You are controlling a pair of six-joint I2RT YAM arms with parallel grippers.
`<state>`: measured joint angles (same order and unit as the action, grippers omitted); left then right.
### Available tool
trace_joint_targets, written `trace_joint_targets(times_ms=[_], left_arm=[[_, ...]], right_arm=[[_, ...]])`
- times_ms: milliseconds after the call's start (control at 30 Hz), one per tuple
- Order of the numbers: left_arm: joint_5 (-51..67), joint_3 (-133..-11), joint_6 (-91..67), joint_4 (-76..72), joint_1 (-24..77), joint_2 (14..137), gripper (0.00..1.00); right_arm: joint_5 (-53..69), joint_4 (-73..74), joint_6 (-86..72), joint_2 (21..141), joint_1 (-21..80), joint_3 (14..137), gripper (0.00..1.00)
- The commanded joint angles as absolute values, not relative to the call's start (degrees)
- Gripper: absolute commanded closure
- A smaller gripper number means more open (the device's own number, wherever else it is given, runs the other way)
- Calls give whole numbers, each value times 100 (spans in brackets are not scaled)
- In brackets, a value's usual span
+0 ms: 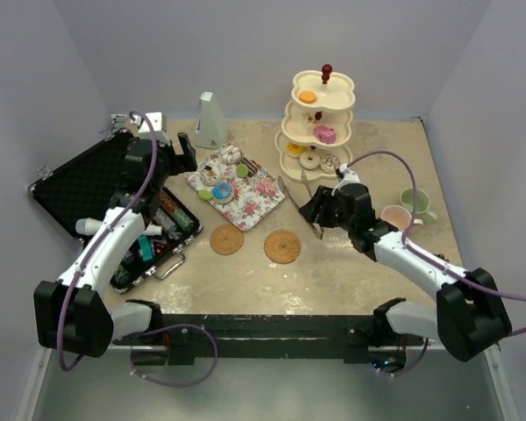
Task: Serve the afternoon tea
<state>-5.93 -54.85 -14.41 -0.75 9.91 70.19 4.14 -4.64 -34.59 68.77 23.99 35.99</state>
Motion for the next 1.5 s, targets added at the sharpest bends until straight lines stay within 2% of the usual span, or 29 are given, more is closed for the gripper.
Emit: trace_joint_targets(times_ms=[0,300,467,1267,1467], left_arm=[[-606,-5555,-1503,-255,1046,7031,0],[-677,-5563,-1468,-237,1046,7023,0],[-677,-5572,-1468,-237,1046,7031,0],[-686,-5581,-1450,-229,1046,7040,0],[-686,-5572,-1450,-229,1046,7040,0]], right_arm=[[422,-1098,-3744,7092,2759,3814,47],[606,-1774,-3805,8305,3831,4403,49],[931,-2302,-4025,8586,4034,4438,49],[958,-2505,-3929,9756,4298,5185,48],[862,-2496,-3955,9800,4315,5238,54]])
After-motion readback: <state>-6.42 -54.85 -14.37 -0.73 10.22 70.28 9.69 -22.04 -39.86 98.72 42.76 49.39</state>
